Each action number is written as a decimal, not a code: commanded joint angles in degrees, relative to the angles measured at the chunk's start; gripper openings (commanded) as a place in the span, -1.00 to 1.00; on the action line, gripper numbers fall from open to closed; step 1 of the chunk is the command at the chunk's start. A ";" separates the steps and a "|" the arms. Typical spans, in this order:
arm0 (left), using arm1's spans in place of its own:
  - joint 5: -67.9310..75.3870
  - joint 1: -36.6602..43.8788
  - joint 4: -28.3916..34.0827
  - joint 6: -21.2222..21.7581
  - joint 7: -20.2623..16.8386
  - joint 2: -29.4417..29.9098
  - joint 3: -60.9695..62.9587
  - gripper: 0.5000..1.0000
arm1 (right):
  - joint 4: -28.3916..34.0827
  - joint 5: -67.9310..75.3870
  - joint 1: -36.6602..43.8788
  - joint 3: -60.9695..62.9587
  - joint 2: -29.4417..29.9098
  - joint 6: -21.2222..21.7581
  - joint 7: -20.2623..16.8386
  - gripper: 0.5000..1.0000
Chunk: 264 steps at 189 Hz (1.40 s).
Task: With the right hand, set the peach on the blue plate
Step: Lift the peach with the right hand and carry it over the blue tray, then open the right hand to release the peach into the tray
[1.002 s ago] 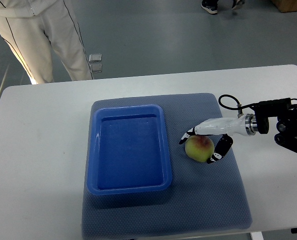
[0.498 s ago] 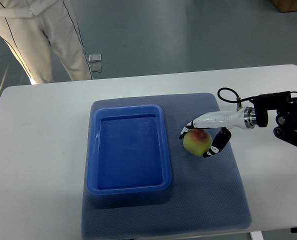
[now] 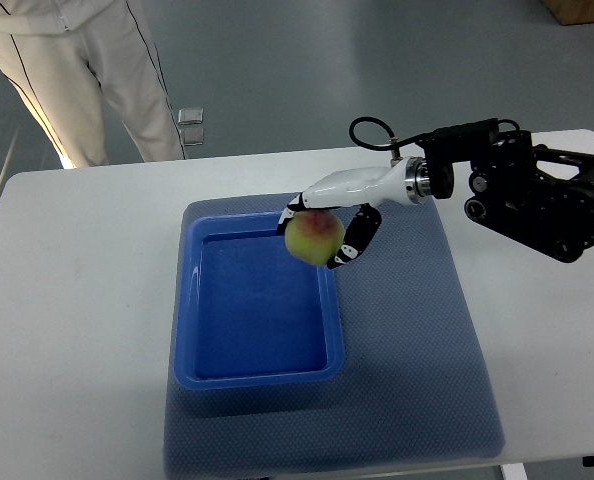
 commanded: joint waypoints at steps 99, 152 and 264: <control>0.00 0.00 0.00 0.00 0.00 0.00 -0.01 1.00 | -9.92 -0.90 -6.14 -0.39 14.99 -2.56 -1.68 0.38; 0.00 0.00 0.00 0.00 0.00 0.00 -0.01 1.00 | -9.92 -0.46 -6.49 -0.21 14.82 -3.52 -1.59 0.72; 0.00 0.00 0.00 0.00 0.00 0.00 -0.01 1.00 | -9.92 8.06 -9.47 13.23 8.31 -4.84 -1.15 0.72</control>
